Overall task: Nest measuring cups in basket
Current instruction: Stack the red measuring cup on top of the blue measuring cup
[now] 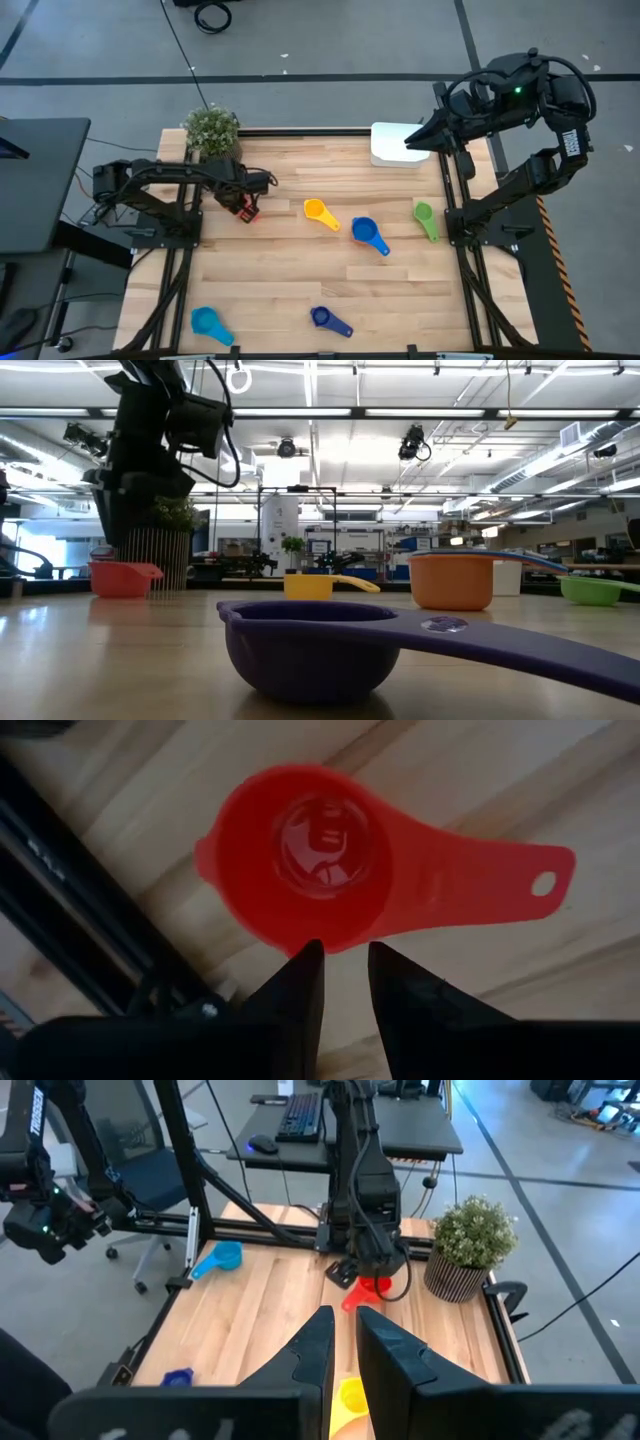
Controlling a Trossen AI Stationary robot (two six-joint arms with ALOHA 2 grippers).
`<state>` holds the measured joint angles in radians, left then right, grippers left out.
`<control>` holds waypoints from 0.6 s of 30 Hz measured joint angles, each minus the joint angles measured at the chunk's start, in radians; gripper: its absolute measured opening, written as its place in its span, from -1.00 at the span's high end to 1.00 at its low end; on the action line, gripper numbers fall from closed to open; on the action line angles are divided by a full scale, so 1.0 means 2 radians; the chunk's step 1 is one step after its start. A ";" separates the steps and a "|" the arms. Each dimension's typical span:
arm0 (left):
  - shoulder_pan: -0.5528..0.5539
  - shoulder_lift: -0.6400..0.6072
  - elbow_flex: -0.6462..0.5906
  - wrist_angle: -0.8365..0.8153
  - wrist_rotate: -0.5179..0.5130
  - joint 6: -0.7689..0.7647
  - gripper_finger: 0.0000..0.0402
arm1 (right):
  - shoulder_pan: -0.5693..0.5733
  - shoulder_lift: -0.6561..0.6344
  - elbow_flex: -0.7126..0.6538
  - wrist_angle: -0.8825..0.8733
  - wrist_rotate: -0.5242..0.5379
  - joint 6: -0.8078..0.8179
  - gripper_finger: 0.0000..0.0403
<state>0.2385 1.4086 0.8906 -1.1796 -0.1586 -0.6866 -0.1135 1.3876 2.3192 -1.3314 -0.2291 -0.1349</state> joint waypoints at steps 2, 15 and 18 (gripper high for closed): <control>-0.002 0.000 0.000 0.001 -0.002 0.009 0.56 | 0.000 0.000 0.000 0.002 0.000 0.000 0.74; -0.007 0.006 0.000 0.000 0.020 0.036 0.56 | 0.000 0.000 0.000 0.004 0.000 0.000 0.74; -0.008 0.012 0.000 0.000 0.020 0.036 0.56 | 0.000 0.000 0.000 0.004 0.000 0.000 0.74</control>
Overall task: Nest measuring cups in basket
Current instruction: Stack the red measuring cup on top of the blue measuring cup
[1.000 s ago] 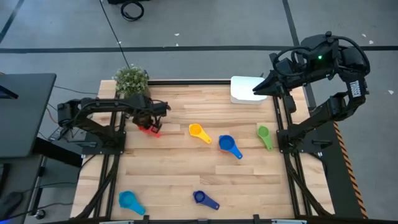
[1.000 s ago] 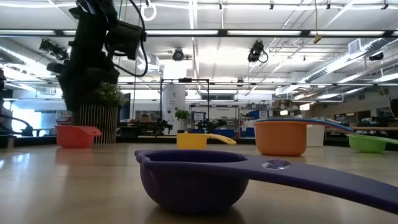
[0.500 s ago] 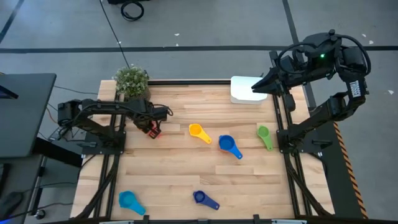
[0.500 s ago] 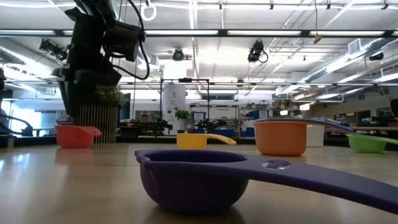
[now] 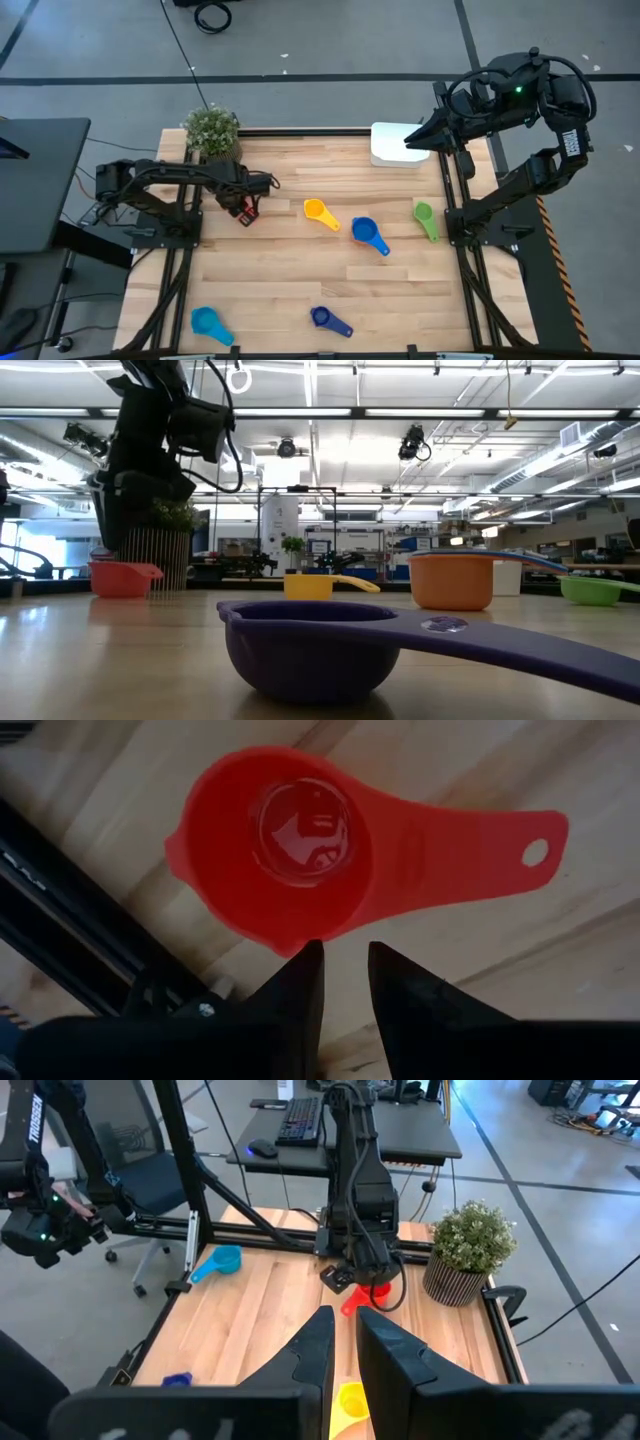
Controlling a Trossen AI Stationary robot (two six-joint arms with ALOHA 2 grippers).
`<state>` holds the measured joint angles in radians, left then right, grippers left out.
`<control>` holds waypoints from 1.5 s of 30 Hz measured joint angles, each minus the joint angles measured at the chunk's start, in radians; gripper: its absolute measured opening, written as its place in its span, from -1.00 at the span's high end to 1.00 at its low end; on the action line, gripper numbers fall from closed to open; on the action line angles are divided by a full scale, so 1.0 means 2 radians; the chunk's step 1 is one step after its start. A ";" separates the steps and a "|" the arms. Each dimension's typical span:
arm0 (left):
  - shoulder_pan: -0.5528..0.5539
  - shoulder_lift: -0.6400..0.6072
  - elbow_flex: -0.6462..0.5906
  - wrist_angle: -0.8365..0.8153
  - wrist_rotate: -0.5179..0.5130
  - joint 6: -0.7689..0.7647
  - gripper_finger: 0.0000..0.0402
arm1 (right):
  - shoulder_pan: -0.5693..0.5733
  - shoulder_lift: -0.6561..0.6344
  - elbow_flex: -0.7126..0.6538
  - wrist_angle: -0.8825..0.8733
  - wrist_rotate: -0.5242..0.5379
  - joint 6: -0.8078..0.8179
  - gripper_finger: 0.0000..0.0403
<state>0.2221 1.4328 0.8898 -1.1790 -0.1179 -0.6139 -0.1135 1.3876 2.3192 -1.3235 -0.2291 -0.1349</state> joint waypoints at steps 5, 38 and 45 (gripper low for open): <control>-0.005 0.016 0.000 0.000 0.000 0.005 0.56 | 0.000 0.000 0.000 0.001 0.000 0.000 0.74; -0.012 0.076 0.000 0.020 -0.036 0.031 0.56 | 0.000 0.000 0.000 0.003 0.000 -0.003 0.74; -0.011 0.076 0.000 0.012 -0.075 0.032 0.56 | 0.000 0.000 0.000 0.003 0.000 -0.022 0.74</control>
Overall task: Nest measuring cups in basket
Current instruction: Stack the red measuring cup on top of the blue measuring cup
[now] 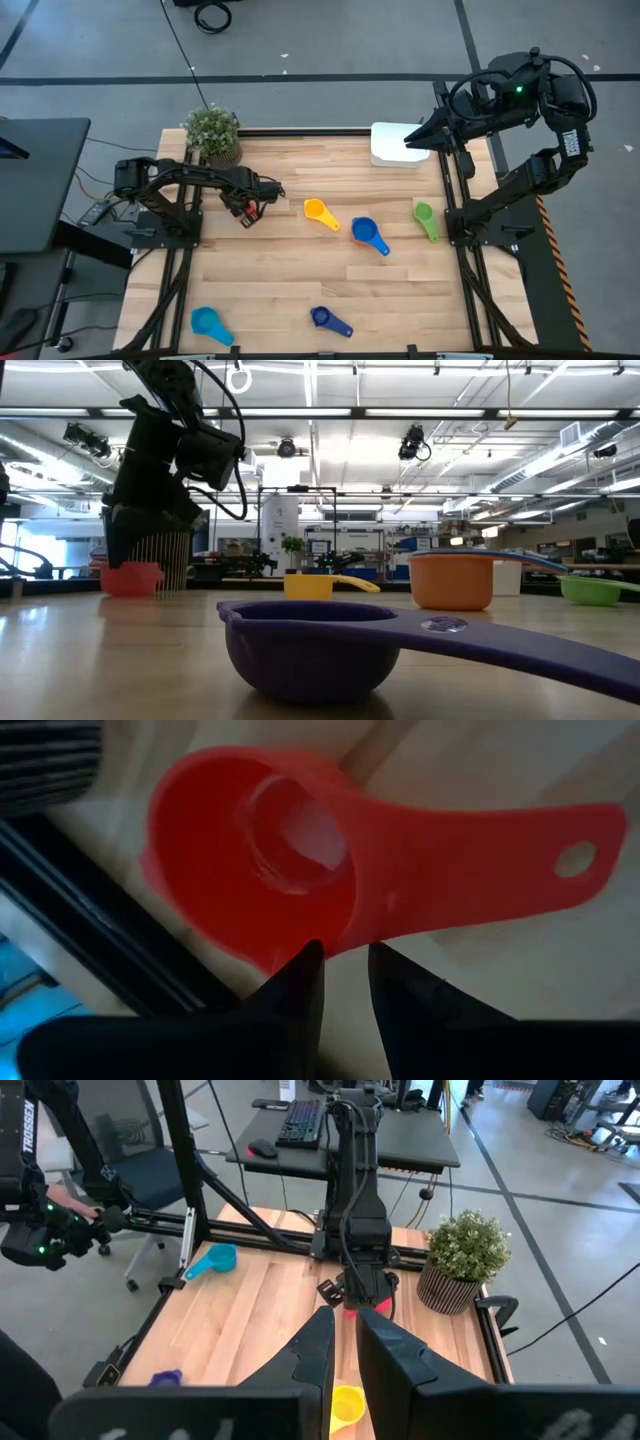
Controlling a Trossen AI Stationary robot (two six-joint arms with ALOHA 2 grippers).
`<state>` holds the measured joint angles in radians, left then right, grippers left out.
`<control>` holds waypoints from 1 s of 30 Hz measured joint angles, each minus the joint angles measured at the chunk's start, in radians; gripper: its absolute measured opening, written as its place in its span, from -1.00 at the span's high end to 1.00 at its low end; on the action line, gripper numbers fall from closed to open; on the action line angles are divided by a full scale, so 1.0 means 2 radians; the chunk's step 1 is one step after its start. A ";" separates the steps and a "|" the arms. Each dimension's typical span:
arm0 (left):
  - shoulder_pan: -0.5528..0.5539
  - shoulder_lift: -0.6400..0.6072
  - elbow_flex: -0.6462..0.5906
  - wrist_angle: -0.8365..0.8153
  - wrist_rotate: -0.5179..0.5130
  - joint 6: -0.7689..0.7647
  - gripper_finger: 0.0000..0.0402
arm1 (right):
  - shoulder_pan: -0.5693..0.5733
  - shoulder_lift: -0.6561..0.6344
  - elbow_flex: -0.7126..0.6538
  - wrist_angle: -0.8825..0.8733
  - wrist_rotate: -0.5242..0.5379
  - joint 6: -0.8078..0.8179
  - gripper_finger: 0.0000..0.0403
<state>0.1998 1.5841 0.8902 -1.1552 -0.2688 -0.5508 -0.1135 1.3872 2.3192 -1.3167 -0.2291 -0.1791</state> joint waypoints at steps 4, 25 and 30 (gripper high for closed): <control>0.000 0.000 0.000 0.000 -0.012 0.012 0.56 | 0.000 0.000 0.000 0.000 0.000 0.000 0.74; 0.052 0.000 0.000 0.007 -0.034 0.080 0.56 | 0.000 0.000 0.000 0.003 0.000 0.002 0.74; 0.068 0.000 0.000 0.023 -0.034 0.125 0.56 | 0.000 0.000 0.000 0.012 0.000 0.002 0.74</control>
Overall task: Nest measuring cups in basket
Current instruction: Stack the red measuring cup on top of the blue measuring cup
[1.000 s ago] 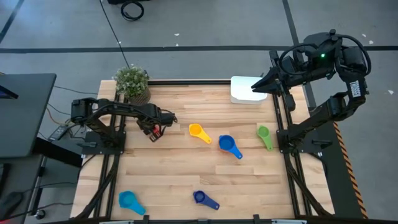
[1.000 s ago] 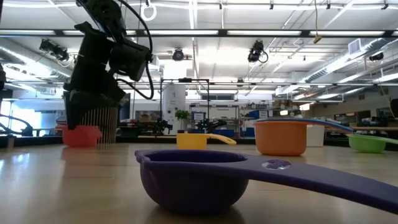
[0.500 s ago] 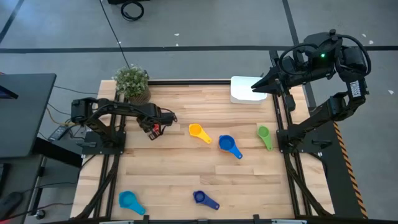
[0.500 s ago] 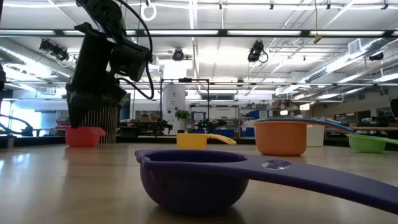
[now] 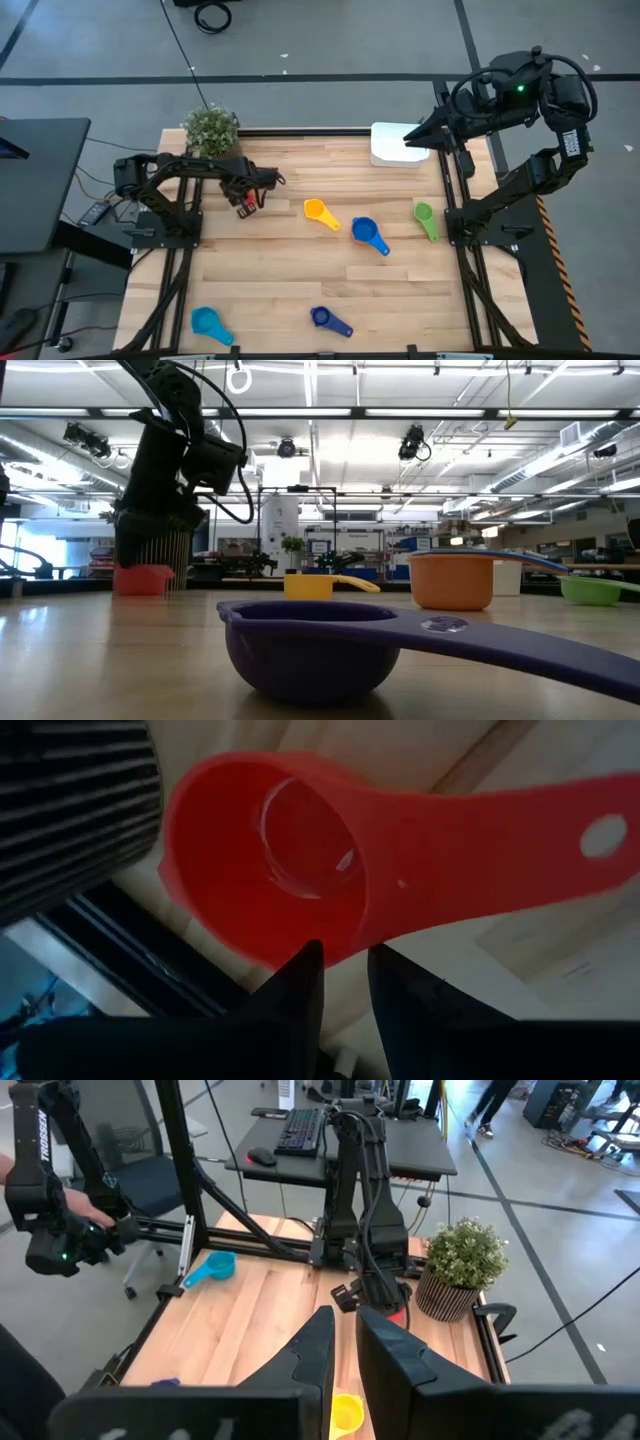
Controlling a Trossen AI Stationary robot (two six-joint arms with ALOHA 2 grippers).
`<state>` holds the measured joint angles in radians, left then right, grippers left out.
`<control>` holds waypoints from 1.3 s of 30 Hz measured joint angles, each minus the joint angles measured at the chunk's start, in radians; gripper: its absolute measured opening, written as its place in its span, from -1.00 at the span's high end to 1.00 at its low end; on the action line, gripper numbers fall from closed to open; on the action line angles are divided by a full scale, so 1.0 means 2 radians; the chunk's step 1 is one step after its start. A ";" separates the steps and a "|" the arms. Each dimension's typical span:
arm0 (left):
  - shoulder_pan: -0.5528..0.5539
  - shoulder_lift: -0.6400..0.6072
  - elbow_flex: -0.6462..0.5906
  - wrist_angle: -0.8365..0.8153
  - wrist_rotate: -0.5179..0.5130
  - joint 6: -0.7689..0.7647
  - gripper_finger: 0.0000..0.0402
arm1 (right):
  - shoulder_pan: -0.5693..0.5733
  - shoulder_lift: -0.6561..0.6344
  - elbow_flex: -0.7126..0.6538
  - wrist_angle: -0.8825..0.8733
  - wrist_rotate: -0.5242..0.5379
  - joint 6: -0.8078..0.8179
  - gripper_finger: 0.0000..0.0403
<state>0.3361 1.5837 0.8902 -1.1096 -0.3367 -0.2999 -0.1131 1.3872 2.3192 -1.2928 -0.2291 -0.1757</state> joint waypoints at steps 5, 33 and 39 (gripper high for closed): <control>0.012 0.000 0.000 0.011 0.000 0.037 0.56 | 0.000 0.000 0.000 0.014 0.000 0.012 0.74; 0.089 0.000 0.000 0.059 0.035 0.148 0.79 | 0.000 0.000 0.000 0.056 0.000 0.030 0.74; 0.089 0.000 0.000 0.061 0.034 0.143 0.95 | 0.000 0.000 0.000 0.056 0.000 0.030 0.74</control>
<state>0.5140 1.5832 0.8902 -0.9882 -0.2687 -0.0144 -0.1132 1.3872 2.3192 -1.1809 -0.2291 -0.1150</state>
